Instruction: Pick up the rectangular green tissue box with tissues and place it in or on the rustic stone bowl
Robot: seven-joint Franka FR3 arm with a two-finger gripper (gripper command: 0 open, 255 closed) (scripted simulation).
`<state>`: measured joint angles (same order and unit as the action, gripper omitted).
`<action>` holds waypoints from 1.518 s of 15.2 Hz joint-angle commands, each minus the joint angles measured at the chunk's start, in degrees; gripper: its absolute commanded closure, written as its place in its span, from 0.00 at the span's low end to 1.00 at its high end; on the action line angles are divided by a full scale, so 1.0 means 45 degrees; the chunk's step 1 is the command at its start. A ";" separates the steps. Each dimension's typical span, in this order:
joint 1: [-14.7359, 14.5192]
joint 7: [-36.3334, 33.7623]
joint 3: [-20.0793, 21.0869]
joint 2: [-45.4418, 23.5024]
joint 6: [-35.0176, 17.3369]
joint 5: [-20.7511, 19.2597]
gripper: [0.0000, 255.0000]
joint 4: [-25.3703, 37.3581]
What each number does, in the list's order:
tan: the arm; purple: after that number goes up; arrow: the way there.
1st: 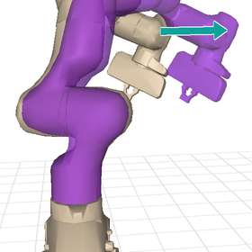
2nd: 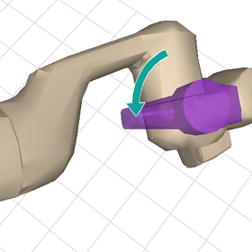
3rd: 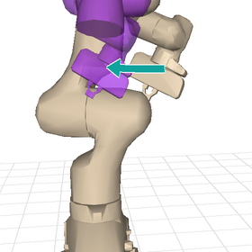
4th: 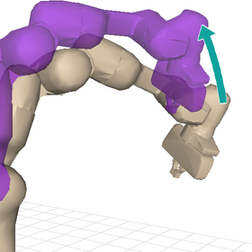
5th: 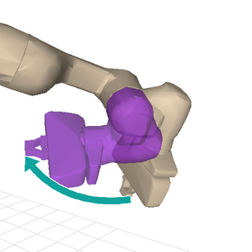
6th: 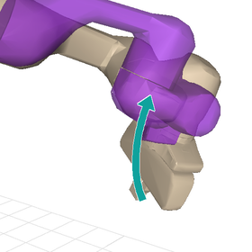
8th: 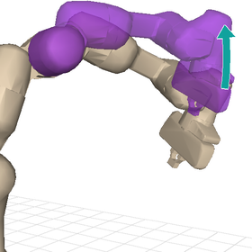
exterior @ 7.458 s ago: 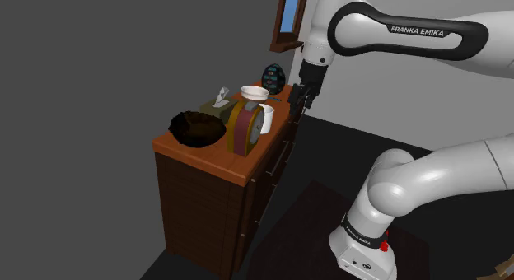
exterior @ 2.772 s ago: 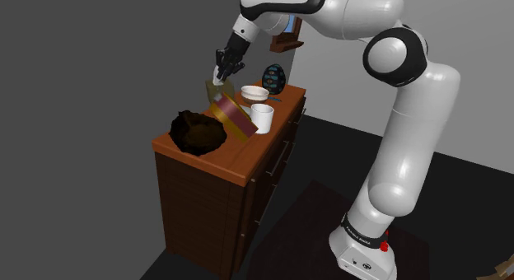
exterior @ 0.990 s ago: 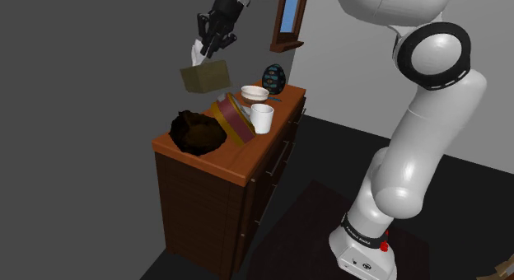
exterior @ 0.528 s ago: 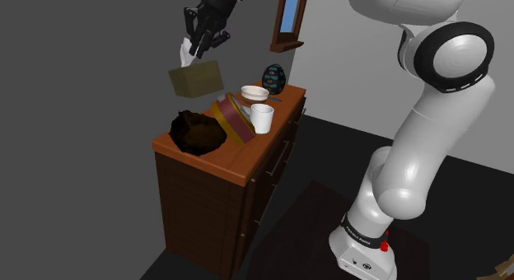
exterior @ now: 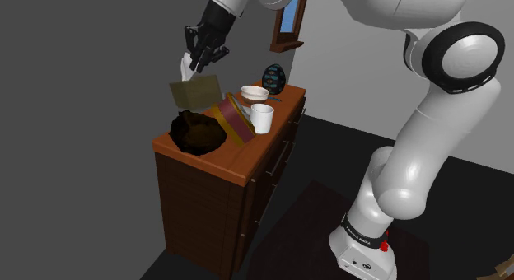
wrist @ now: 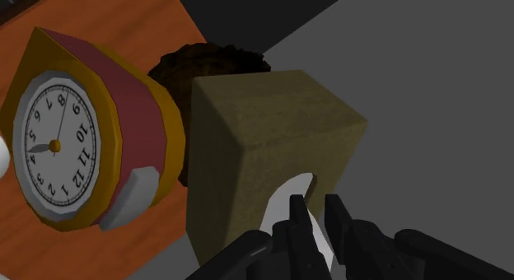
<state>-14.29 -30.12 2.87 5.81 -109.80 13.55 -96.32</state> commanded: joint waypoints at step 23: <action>-0.0060 0.0480 0.0073 0.0338 -0.2261 0.0243 0.00 -0.2627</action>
<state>-14.56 -27.96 3.21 7.34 -119.99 14.65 -108.12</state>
